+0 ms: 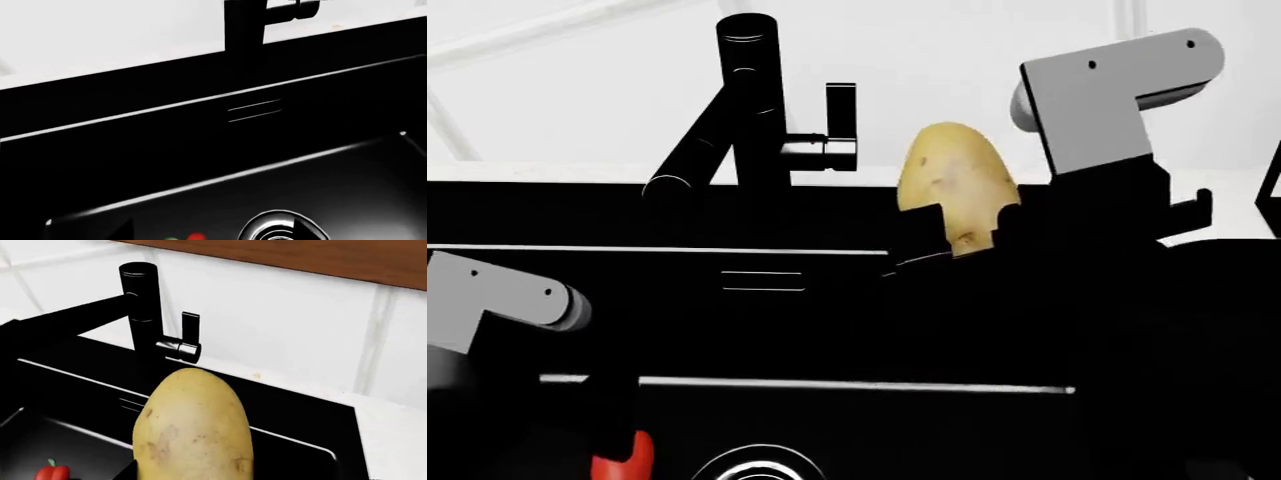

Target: Pick the vegetables from the sink and place them on the cutting board.

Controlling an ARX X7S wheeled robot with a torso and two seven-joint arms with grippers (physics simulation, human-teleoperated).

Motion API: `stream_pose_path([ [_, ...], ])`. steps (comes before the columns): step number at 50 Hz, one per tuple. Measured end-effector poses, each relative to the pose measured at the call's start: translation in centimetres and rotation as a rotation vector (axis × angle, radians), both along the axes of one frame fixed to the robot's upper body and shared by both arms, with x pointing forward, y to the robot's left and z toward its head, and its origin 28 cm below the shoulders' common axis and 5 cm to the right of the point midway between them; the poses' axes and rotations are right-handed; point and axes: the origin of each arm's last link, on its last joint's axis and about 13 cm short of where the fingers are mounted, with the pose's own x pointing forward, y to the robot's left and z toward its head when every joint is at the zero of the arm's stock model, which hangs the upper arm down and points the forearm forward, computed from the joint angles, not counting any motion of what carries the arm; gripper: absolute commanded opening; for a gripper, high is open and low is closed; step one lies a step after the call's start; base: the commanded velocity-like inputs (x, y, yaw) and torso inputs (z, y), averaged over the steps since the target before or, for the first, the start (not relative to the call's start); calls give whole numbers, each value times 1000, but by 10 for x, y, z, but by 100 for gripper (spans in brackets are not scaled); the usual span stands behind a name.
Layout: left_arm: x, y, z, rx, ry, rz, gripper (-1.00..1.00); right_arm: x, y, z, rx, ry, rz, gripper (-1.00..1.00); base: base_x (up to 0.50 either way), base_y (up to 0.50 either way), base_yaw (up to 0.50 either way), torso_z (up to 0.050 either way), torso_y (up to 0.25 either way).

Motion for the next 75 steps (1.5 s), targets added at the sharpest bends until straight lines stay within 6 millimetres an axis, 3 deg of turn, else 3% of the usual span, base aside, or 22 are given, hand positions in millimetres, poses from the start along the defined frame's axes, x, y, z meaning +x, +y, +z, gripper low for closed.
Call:
stream_pose_path([
  [9, 5, -4, -9, 4, 62, -16, 100, -12, -9, 19, 8, -51, -28, -100, 0, 0, 0, 0, 0],
  [20, 14, -7, -23, 16, 148, -31, 100, -18, -14, 24, 12, -67, -40, -100, 0, 0, 0, 0, 0],
  [51, 50, -13, -64, 150, 267, -8, 100, -21, -18, 9, 27, -30, -45, -100, 0, 0, 0, 0, 0],
  [75, 65, -12, -93, 215, 342, 19, 100, -23, -20, -1, 47, -19, -42, -100, 0, 0, 0, 0, 0],
])
